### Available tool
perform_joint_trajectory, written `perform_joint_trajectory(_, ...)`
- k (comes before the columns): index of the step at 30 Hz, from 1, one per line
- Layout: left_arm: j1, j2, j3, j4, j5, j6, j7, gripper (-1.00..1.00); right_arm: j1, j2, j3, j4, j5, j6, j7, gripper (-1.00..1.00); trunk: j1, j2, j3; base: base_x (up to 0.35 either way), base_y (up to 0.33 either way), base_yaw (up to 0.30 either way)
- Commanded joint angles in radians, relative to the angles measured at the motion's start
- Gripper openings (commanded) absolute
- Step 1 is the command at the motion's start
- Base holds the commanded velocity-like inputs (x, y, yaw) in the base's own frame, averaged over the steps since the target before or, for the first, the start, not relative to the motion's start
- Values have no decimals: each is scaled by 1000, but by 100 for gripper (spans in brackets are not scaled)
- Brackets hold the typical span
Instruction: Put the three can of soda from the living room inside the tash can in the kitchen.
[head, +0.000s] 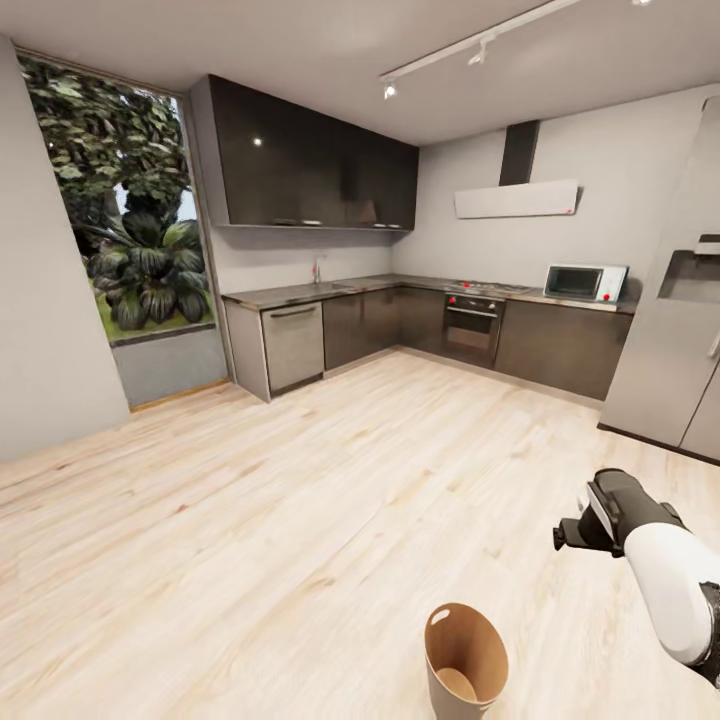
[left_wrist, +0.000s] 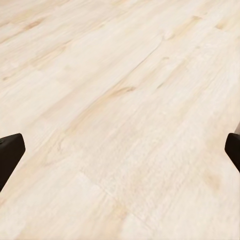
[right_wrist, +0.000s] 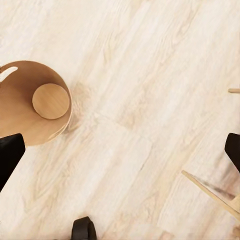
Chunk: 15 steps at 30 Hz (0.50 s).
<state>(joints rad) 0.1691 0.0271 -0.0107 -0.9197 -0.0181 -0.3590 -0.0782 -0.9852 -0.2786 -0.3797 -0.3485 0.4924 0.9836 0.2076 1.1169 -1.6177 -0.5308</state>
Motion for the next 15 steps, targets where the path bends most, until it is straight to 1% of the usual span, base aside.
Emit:
perform_joint_trajectory(1, 0, 0, 0, 0, 0, 0, 0, 100, -2, 3, 0, 0, 1, 1, -2, 100, 4, -7, -3, 0, 0, 0)
perform_joint_trajectory(6, 0, 0, -1, 1, 0, 0, -1, 100, -6, 13, -1, 1, -2, 4, -6, 100, 23, -42, -19, 0, 0, 0)
perform_joint_trajectory(15, 0, -1, -1, 5, 0, 0, -1, 100, -7, 15, -1, 3, -2, 4, -7, 100, 58, -105, -47, 0, 0, 0)
